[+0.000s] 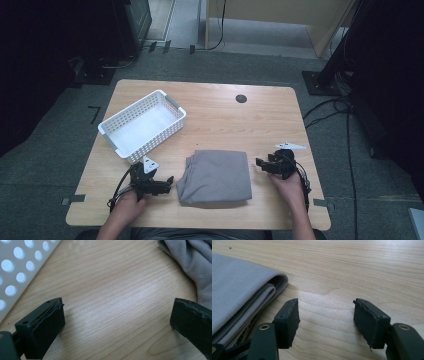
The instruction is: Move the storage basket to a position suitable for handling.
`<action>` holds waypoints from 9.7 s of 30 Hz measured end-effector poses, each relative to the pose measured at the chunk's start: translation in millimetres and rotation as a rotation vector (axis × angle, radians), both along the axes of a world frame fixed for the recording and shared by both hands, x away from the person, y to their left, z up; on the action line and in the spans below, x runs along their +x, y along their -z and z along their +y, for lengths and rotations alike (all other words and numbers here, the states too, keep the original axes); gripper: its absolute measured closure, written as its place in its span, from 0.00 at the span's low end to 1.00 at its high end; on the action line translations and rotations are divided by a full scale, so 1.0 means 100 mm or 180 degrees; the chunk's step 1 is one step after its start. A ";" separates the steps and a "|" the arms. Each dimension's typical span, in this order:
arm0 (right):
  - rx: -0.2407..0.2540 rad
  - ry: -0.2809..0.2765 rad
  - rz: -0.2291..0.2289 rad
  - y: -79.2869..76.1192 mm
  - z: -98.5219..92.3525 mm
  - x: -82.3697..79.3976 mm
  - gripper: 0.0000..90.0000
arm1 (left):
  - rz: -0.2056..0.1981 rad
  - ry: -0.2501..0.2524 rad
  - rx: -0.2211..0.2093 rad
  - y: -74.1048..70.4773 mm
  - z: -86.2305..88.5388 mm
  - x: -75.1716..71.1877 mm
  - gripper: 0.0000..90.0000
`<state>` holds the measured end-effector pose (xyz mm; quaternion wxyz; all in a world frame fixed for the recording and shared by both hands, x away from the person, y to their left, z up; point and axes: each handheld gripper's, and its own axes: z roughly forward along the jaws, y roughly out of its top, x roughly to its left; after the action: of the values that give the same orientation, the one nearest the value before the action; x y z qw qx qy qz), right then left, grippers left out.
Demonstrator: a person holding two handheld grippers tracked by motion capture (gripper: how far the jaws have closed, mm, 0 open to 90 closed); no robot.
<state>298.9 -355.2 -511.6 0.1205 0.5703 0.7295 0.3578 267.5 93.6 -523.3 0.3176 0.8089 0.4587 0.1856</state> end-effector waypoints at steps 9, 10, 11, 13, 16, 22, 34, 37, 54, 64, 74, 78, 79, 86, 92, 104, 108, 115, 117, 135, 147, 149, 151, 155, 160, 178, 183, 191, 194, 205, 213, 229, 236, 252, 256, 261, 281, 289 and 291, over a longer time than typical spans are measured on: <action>0.0038 -0.0045 0.0053 -0.02 0.01 0.00 0.43 | 0.0001 -0.0003 -0.0006 0.00 0.00 0.00 0.00; 0.0038 -0.0045 0.0053 -0.02 0.01 0.00 0.43 | 0.0000 -0.0003 -0.0007 0.00 0.00 0.00 0.00; 0.0031 -0.0063 0.0046 -0.02 0.01 0.01 0.44 | 0.0000 -0.0003 -0.0007 0.00 0.00 0.00 0.00; 0.0087 -0.0079 0.0057 -0.05 0.01 0.03 0.47 | 0.0000 -0.0003 -0.0006 0.00 0.00 0.00 0.00; 0.0300 -0.0090 0.0049 -0.07 -0.03 0.05 0.51 | 0.0001 -0.0004 -0.0007 0.00 0.00 0.00 0.00; 0.0355 -0.0143 0.0101 -0.19 -0.02 0.15 0.54 | -0.0002 0.0000 -0.0004 0.00 0.00 0.00 0.00; 0.0442 -0.0367 0.0027 -0.32 0.12 0.32 0.59 | -0.0001 -0.0001 -0.0004 0.00 0.00 0.00 0.00; 0.0416 -0.0448 0.0088 -0.38 0.21 0.42 0.60 | -0.0001 0.0000 -0.0004 0.00 0.00 0.00 0.00; 0.0420 -0.0730 0.0192 -0.59 0.62 0.81 0.61 | 0.0002 0.0006 -0.0005 0.00 0.00 -0.01 0.00; 0.0455 -0.0850 0.0179 -0.71 0.86 1.04 0.63 | 0.0002 0.0009 0.0001 0.00 0.01 -0.03 0.00; 0.0425 -0.1025 0.0181 -0.78 1.17 1.30 0.65 | 0.0003 0.0006 0.0005 0.00 0.01 -0.07 0.00; 0.0407 -0.1058 0.0161 -0.79 1.25 1.37 0.66 | 0.0002 0.0003 0.0005 0.00 0.01 -0.07 0.00; 0.0406 -0.1063 0.0172 -0.80 1.28 1.40 0.66 | 0.0002 0.0002 0.0004 0.00 0.01 -0.07 0.00; 0.0398 -0.1123 0.0148 -0.86 1.45 1.59 0.67 | 0.0000 -0.0004 0.0003 0.00 0.01 -0.10 0.00; 0.0404 -0.1191 0.0173 -0.89 1.65 1.77 0.67 | 0.0002 -0.0008 -0.0001 0.00 0.01 -0.10 0.00; 0.0456 -0.1300 0.0184 -0.91 2.04 2.02 0.67 | 0.0002 -0.0008 -0.0004 0.00 0.01 -0.10 0.00; 0.0441 -0.1343 0.0229 -0.88 2.20 2.11 0.67 | 0.0003 -0.0008 -0.0007 0.00 0.01 -0.10 0.00; 0.0381 -0.1444 0.0303 -0.79 2.43 2.28 0.67 | -0.0001 -0.0015 -0.0012 0.00 0.01 -0.10 0.00; 0.0351 -0.1446 0.0327 -0.77 2.47 2.32 0.67 | 0.0000 -0.0014 -0.0011 0.00 0.01 -0.10 0.00; 0.0412 -0.1244 0.0757 -0.56 2.60 2.43 0.85 | 0.0001 -0.0013 -0.0013 0.00 0.01 -0.10 0.00; 0.0528 -0.0678 0.0797 -0.58 2.07 2.28 0.86 | 0.0003 -0.0007 -0.0006 0.00 0.01 -0.10 0.00; 0.0531 -0.0639 0.0780 -0.59 2.01 2.27 0.86 | 0.0004 -0.0005 -0.0004 0.00 0.01 -0.10 0.00; 0.0546 -0.0567 0.0757 -0.60 1.90 2.23 0.86 | 0.0004 -0.0005 -0.0004 0.00 0.01 -0.10 0.00; 0.0600 -0.0414 0.0752 -0.58 1.67 2.16 0.85 | 0.0005 -0.0007 -0.0007 0.00 0.01 -0.10 0.00; 0.0643 -0.0234 0.0726 -0.56 1.38 2.05 0.85 | 0.0005 0.0006 -0.0006 0.00 0.01 -0.10 0.00; 0.0694 0.0213 0.0643 -0.52 0.64 1.63 0.84 | 0.0003 0.0053 -0.0007 0.00 0.01 -0.08 0.00; 0.0756 0.0211 0.0555 -0.59 0.59 1.58 0.76 | 0.0003 0.0056 -0.0008 0.00 0.00 -0.07 0.00; 0.0719 0.0072 0.0439 -0.84 0.54 1.41 0.77 | 0.0004 0.0059 -0.0006 0.00 0.00 -0.07 0.00; 0.0761 -0.0076 0.0381 -0.93 0.60 1.28 0.81 | 0.0005 0.0059 -0.0005 0.00 0.00 -0.07 0.00; 0.0772 -0.0505 0.0421 -0.86 0.98 0.97 0.94 | 0.0005 0.0060 -0.0005 0.00 0.00 -0.07 0.00; 0.0868 -0.0860 0.0528 -0.70 1.39 0.84 1.00 | 0.0005 0.0060 -0.0004 0.00 0.00 -0.07 0.00; 0.0721 -0.1132 0.0669 -0.40 1.95 0.90 0.99 | 0.0004 0.0059 -0.0007 0.00 0.00 -0.07 0.00; 0.0733 -0.1073 0.0638 -0.36 2.08 1.01 0.94 | 0.0004 0.0059 -0.0006 0.00 0.00 -0.07 0.00; 0.0818 -0.0949 0.0675 -0.29 2.19 1.25 0.78 | 0.0003 0.0066 -0.0004 0.00 0.00 -0.08 0.00; 0.0858 -0.0939 0.0678 -0.34 2.13 1.20 0.66 | 0.0003 0.0066 -0.0005 0.00 0.00 -0.08 0.00; 0.0838 -0.0951 0.0686 -0.39 2.00 1.11 0.59 | 0.0005 0.0065 -0.0003 0.00 0.00 -0.08 0.00; 0.0802 -0.0889 0.0601 -0.50 1.35 0.65 0.48 | 0.0006 0.0071 -0.0005 0.00 0.01 -0.08 0.00; 0.0807 -0.0780 0.0634 -0.46 1.11 0.45 0.48 | 0.0007 0.0071 0.0001 0.00 0.00 -0.08 0.00; 0.0791 -0.0765 0.0631 -0.45 1.05 0.41 0.47 | 0.0007 0.0070 0.0001 0.00 0.00 -0.08 0.00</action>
<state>339.6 -250.1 -466.2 -0.0668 0.5221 0.7508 0.3990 259.4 94.1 -523.1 0.3189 0.8141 0.4501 0.1812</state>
